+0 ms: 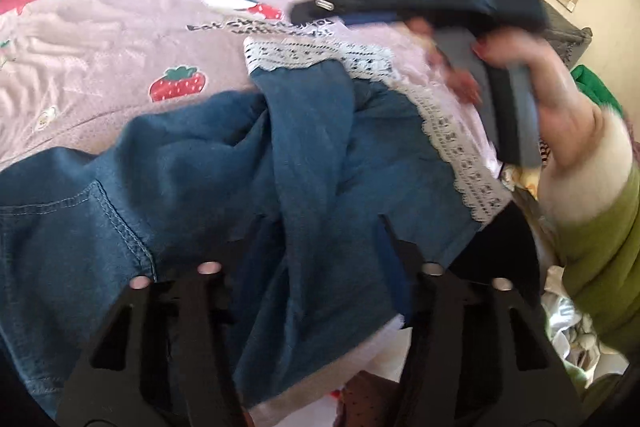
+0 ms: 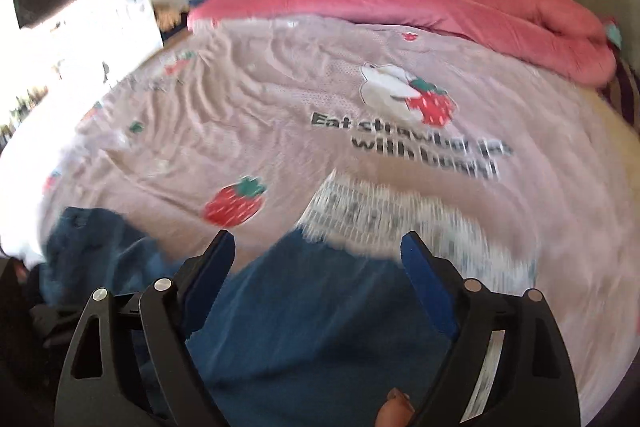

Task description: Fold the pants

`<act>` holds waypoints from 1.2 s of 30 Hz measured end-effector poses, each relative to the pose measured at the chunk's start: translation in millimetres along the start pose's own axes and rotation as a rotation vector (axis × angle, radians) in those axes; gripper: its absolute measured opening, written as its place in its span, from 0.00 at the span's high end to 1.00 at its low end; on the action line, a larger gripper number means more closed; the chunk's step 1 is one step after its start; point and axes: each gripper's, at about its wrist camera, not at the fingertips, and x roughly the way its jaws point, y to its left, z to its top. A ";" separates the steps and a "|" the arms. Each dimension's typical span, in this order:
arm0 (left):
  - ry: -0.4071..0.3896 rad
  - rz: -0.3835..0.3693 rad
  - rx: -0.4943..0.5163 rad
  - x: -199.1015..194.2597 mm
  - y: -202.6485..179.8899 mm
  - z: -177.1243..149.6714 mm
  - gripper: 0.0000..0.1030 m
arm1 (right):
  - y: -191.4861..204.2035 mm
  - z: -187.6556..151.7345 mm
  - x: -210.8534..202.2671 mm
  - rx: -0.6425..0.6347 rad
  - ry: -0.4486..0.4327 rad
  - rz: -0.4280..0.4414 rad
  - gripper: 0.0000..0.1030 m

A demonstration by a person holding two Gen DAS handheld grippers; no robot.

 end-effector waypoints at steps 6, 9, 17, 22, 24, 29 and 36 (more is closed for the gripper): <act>0.018 -0.041 -0.019 13.0 9.2 -5.8 0.84 | -5.7 39.5 70.6 -0.008 0.168 0.012 0.19; 0.012 -0.051 -0.014 13.3 10.2 -6.9 0.85 | -11.6 45.2 95.9 -0.007 0.257 -0.005 0.31; 0.004 -0.078 -0.034 10.5 16.8 -8.9 0.86 | -20.0 36.0 71.3 0.014 0.194 0.056 0.92; -0.001 -0.079 -0.037 5.9 21.3 -7.4 0.86 | -48.8 13.4 -11.6 0.112 0.002 0.108 0.93; -0.002 -0.069 -0.029 6.3 21.0 -7.9 0.88 | -66.3 -9.8 -51.7 0.176 -0.062 0.121 0.93; -0.002 -0.045 -0.017 2.2 20.0 -6.9 0.93 | -84.9 -68.2 -112.5 0.256 -0.119 0.140 0.93; 0.009 0.012 0.032 -4.0 10.9 -11.5 0.93 | -94.9 -165.1 -131.3 0.344 -0.044 0.135 0.94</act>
